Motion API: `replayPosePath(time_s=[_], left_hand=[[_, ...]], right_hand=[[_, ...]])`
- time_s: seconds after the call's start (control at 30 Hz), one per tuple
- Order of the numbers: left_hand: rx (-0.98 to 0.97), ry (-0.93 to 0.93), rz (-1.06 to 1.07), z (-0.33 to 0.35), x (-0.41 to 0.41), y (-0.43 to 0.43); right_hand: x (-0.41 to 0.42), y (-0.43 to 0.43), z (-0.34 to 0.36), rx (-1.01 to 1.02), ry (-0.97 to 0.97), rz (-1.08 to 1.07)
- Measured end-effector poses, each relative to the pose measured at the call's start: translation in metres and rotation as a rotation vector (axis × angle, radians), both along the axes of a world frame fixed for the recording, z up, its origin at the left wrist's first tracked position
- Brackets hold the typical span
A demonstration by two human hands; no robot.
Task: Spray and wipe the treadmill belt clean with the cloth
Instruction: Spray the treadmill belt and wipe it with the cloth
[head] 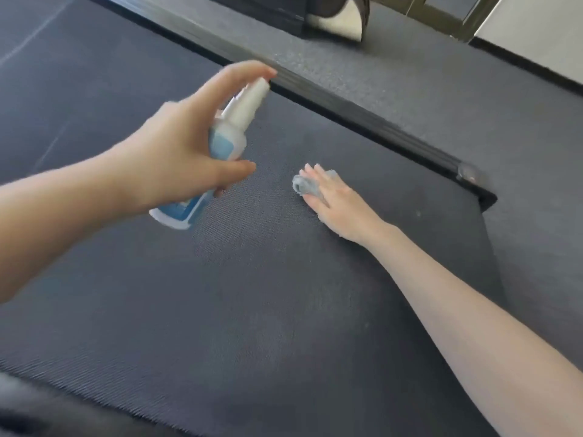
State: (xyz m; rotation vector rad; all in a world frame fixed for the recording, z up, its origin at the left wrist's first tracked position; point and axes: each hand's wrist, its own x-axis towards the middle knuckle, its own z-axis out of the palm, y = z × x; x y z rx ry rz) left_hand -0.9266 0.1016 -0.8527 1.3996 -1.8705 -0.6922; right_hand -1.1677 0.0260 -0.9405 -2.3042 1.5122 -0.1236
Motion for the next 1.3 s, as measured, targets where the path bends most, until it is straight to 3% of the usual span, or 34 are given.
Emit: replayPosePath(time_s=[0.23,0.37,0.63,0.83,0.93,1.1,1.3], left_hand=[[-0.017,0.003,-0.070,0.011,0.011,0.009],[-0.008,-0.032,-0.129,0.011,0.017,0.006],[-0.007,0.076,-0.272,0.008,0.013,-0.004],[0.001,0.179,-0.402,0.020,-0.001,-0.011],[0.007,0.205,-0.427,0.028,-0.008,-0.011],[-0.021,0.217,-0.441,0.026,-0.017,-0.009],[-0.033,0.188,-0.402,0.016,-0.032,0.007]], right_hand=[[0.037,0.124,-0.013,-0.112,-0.038,0.422],[0.037,0.188,-0.014,-0.166,0.029,0.525],[0.019,0.199,-0.012,-0.166,0.175,0.259],[-0.010,0.175,-0.011,-0.039,0.147,-0.250],[-0.012,0.169,-0.012,-0.037,0.127,-0.347],[-0.017,0.176,-0.018,-0.163,0.058,-0.213],[-0.027,0.184,-0.020,-0.212,0.120,0.033]])
